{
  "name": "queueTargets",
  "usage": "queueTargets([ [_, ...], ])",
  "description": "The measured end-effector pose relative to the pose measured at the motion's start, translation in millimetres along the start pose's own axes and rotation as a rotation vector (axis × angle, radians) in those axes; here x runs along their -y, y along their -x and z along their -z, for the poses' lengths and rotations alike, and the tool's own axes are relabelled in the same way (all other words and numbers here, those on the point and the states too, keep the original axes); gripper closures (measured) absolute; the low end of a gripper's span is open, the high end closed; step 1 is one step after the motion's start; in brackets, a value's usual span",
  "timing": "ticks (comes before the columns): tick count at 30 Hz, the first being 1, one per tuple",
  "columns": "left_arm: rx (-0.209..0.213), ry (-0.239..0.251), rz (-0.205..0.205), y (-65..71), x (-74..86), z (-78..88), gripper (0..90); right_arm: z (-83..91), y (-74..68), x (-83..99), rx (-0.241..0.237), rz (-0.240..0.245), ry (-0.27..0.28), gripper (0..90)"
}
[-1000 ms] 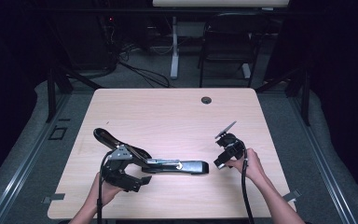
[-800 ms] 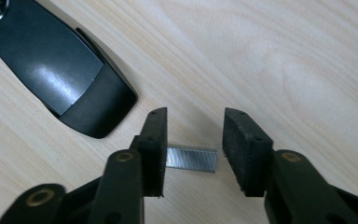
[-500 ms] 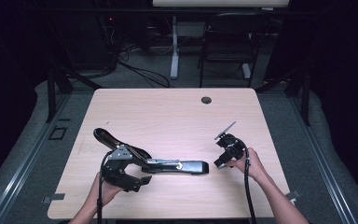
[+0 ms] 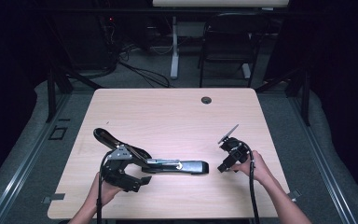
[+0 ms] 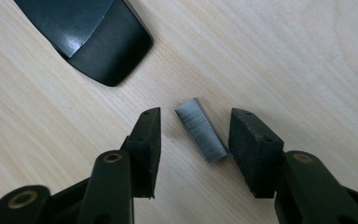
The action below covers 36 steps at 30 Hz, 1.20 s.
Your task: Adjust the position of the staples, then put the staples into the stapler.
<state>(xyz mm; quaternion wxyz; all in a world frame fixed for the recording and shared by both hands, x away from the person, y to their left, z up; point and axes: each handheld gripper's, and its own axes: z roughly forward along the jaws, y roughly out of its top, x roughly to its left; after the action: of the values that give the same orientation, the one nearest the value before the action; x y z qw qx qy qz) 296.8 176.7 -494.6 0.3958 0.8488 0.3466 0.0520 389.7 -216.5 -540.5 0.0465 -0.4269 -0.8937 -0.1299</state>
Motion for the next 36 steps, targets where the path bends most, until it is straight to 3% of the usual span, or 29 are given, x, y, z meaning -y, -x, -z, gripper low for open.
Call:
queueTargets([
  [3,0.000,-0.003,-0.002,-0.5,-0.2,-0.2,0.2,1.0,-5.7,-1.6,0.036,0.062,0.023,54.3],
  [4,0.000,-0.003,-0.002,-0.5,-0.2,-0.2,0.2,1.0,-5.7,-1.6,0.036,0.062,0.023,54.3],
  [8,-0.003,0.009,0.010,-1.2,0.0,0.4,0.2,-3.5,-15.6,-5.5,0.077,0.137,0.049,61.9],
  [13,-0.001,0.009,0.012,-2.8,0.2,1.1,0.2,-6.0,-19.1,-7.5,0.114,0.183,0.018,66.4],
  [15,-0.004,0.010,0.012,-2.5,0.1,1.2,0.2,-7.5,-21.0,-7.8,0.147,0.205,0.010,72.6],
  [17,-0.005,0.010,0.012,-2.5,0.2,1.6,0.2,-9.0,-21.1,-7.5,0.149,0.205,0.013,77.5],
  [24,-0.011,0.009,0.020,-2.2,0.6,3.0,0.2,-5.7,-20.9,-6.2,0.140,0.193,0.025,78.2],
  [27,-0.013,0.012,0.032,-2.0,1.0,5.4,0.2,1.6,-18.3,-5.9,0.121,0.162,0.080,78.3],
  [30,-0.031,0.012,0.038,-1.4,1.0,6.3,0.3,5.4,-18.0,-6.1,0.114,0.160,0.091,78.3],
  [31,-0.065,-0.002,0.054,-1.5,0.9,7.1,0.3,7.3,-18.8,-5.4,0.123,0.162,0.106,78.2],
  [36,-0.108,-0.017,0.075,-3.8,1.7,11.3,0.2,10.1,-21.2,-4.1,0.127,0.167,0.123,78.2],
])
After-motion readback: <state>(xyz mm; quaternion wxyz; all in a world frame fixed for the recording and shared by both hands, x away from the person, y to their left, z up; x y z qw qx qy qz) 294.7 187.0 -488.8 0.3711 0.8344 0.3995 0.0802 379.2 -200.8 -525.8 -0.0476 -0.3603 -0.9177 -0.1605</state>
